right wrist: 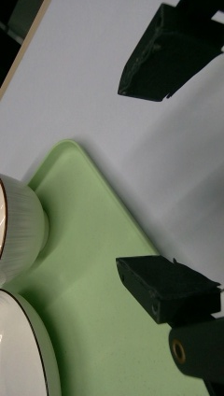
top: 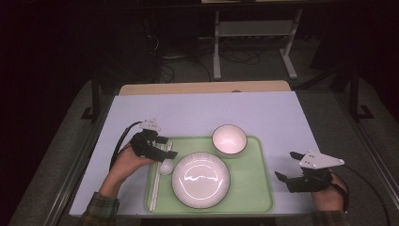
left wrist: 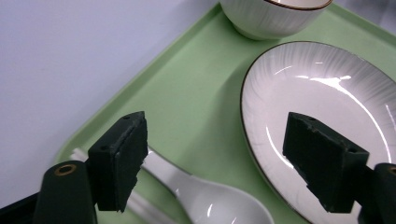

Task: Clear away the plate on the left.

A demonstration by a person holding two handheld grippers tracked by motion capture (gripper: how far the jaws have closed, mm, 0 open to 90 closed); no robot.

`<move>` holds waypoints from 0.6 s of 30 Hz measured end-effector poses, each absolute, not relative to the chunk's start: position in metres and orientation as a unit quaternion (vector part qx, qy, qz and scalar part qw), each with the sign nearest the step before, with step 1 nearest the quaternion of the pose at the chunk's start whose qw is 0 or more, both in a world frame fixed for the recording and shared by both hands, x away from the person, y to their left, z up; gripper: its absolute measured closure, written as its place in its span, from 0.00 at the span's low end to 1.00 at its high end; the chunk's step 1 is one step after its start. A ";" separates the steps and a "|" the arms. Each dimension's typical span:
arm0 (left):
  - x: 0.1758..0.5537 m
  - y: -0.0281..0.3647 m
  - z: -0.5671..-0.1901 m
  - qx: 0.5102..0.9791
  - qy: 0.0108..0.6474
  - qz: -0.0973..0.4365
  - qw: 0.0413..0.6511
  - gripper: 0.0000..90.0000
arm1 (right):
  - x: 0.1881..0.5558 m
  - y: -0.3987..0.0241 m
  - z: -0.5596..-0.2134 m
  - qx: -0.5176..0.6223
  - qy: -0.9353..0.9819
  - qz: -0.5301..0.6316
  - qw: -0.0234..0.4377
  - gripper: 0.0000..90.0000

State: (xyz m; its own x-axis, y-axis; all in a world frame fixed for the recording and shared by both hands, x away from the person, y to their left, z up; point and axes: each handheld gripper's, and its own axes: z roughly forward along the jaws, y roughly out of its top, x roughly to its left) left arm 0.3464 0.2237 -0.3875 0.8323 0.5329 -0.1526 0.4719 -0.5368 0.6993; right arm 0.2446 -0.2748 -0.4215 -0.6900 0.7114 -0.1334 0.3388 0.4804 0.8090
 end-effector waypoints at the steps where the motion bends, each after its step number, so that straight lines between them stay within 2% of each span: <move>1: 0.344 0.226 -0.387 0.874 0.287 0.043 0.389 0.23 | 0.245 -0.275 -0.422 0.317 0.828 0.399 0.233 0.15; 18: 0.318 0.267 -0.387 0.849 0.309 0.096 0.418 0.20 | 0.244 -0.275 -0.421 0.318 0.827 0.399 0.234 0.15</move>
State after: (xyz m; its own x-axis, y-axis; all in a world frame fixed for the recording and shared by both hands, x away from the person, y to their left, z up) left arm 0.3177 0.2670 -0.3871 0.7907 0.6049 -0.0943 0.4440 -0.4605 0.7686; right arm 0.2445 -0.2751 -0.4213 -0.6874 0.7139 -0.1335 0.3396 0.4784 0.8098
